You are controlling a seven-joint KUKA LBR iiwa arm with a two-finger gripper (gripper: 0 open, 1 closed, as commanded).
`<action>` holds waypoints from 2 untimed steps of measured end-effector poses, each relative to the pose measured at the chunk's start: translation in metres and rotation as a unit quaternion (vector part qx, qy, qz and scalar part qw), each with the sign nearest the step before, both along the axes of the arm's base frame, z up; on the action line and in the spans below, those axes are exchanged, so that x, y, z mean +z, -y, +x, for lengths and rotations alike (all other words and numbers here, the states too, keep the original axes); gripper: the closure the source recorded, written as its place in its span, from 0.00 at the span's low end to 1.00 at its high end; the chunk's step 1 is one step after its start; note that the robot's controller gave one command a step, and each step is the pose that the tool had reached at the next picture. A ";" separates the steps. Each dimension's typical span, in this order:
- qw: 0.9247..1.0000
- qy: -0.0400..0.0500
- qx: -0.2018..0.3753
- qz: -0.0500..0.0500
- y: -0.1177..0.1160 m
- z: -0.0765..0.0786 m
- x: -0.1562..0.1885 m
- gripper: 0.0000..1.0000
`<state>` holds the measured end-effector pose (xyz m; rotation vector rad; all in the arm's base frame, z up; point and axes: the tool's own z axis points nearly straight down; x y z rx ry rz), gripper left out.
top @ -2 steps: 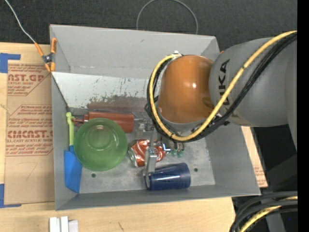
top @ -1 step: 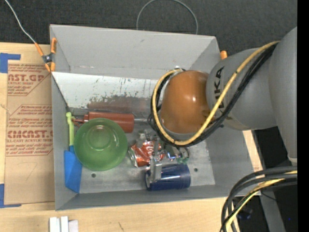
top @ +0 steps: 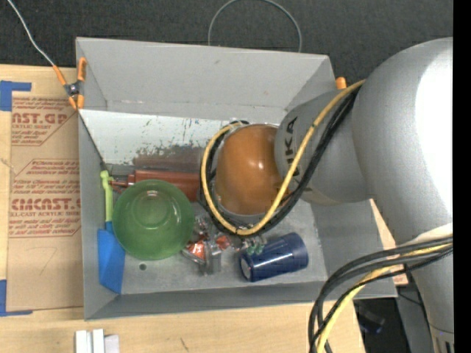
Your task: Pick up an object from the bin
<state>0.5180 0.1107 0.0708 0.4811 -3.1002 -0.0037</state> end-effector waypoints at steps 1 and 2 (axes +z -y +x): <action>1.000 0.000 0.000 0.000 0.000 0.000 0.000 1.00; 1.000 -0.002 0.016 0.000 0.003 0.001 0.084 1.00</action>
Offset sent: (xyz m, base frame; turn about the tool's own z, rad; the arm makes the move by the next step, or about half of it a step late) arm 0.0003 -0.0032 0.0910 -0.0336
